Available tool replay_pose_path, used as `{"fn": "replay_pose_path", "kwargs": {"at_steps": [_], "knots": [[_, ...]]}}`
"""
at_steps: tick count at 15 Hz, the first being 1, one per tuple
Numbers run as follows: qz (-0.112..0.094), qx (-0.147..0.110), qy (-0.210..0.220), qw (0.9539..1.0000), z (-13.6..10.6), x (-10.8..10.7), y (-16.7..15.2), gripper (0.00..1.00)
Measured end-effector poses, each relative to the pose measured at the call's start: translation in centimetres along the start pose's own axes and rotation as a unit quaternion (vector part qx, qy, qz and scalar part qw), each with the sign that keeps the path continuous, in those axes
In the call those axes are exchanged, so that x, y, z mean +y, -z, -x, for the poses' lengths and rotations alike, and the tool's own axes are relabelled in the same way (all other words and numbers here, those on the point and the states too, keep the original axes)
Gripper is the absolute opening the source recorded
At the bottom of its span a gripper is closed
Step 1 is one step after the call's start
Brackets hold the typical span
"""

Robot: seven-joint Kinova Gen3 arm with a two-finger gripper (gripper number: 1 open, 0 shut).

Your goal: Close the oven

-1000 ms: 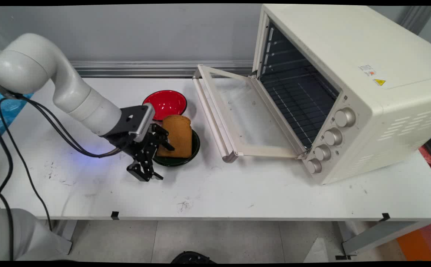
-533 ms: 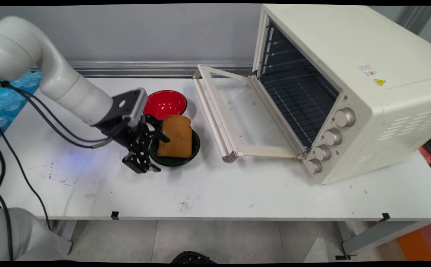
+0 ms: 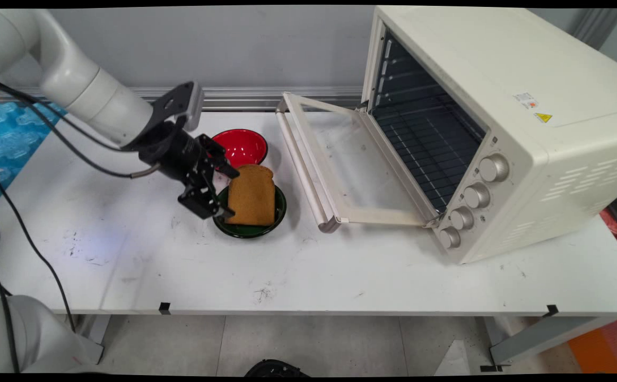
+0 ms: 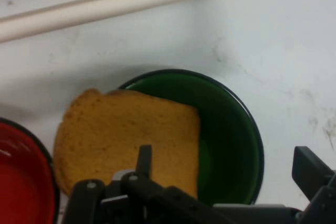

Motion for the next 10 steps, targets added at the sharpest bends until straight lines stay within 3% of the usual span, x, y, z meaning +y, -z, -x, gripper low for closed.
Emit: {"fn": "replay_pose_path", "kwargs": {"at_steps": [8,9,10], "knots": [[-0.018,0.016,0.082,0.9963,-1.9,-3.6,-0.9,1.0],[-0.02,0.019,0.09,0.9955,-2.1,-4.1,-1.4,0.0],[-0.021,0.022,0.096,0.9949,-2.3,-4.4,-1.8,0.0]]}}
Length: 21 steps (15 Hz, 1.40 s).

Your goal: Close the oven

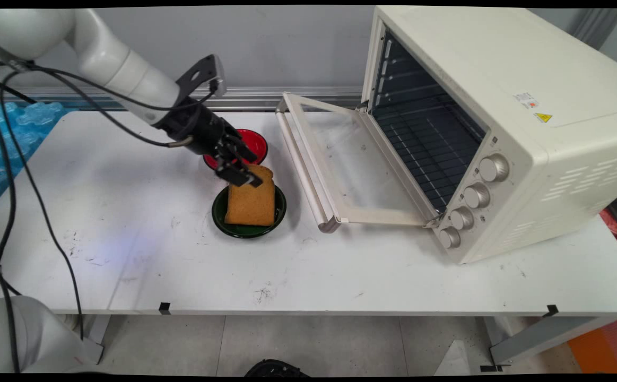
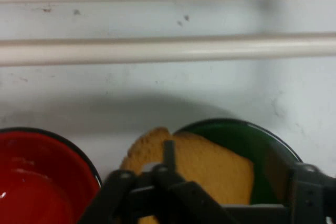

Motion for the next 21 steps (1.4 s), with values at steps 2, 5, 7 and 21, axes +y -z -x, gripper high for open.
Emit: {"fn": "replay_pose_path", "kwargs": {"at_steps": [2,5,7,21], "knots": [[-0.002,0.005,0.013,0.9999,-0.5,-0.5,-1.1,0.0],[-0.002,0.009,0.027,0.9996,-0.9,-1.0,-2.8,0.0],[-0.001,0.012,0.034,0.9993,-1.0,-1.2,-3.8,0.0],[0.005,0.033,0.025,0.9991,-1.3,-2.7,-12.0,0.0]]}}
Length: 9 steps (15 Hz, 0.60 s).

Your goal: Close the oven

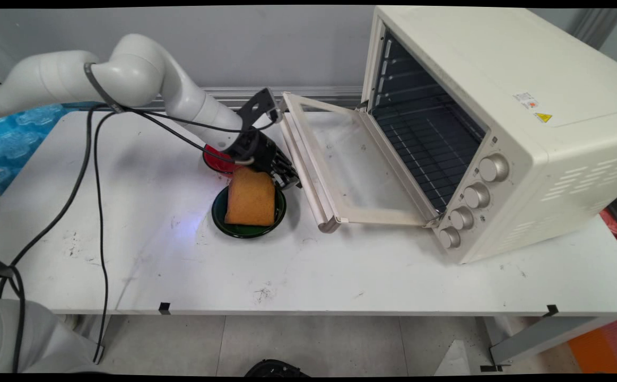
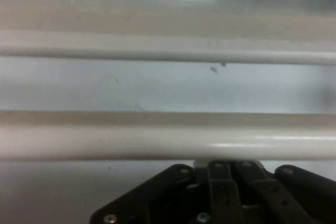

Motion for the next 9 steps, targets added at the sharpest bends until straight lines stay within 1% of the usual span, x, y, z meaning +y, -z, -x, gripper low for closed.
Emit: {"fn": "replay_pose_path", "kwargs": {"at_steps": [4,9], "knots": [[0.001,0.009,-0.013,0.9999,-0.4,-0.3,-1.2,0.0],[0.0,0.024,-0.021,0.9995,-1.5,-0.3,-1.4,0.0]]}}
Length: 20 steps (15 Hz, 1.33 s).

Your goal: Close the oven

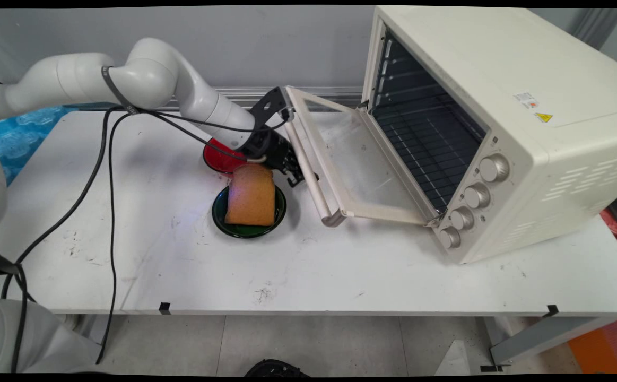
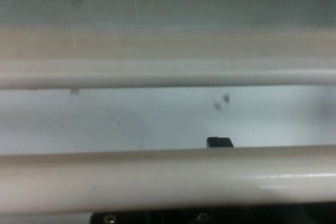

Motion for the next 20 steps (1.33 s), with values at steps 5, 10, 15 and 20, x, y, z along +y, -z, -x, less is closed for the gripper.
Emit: {"fn": "replay_pose_path", "kwargs": {"at_steps": [5,10,15,20], "knots": [[-0.004,0.026,-0.005,0.9996,-2.8,-0.1,1.1,0.0],[-0.006,0.056,-0.003,0.9984,-6.8,-0.4,2.4,0.0],[-0.008,0.085,0.001,0.9963,-11.1,-0.5,3.5,0.0],[-0.011,0.1,0.0,0.995,-13.4,-0.8,4.8,0.0]]}}
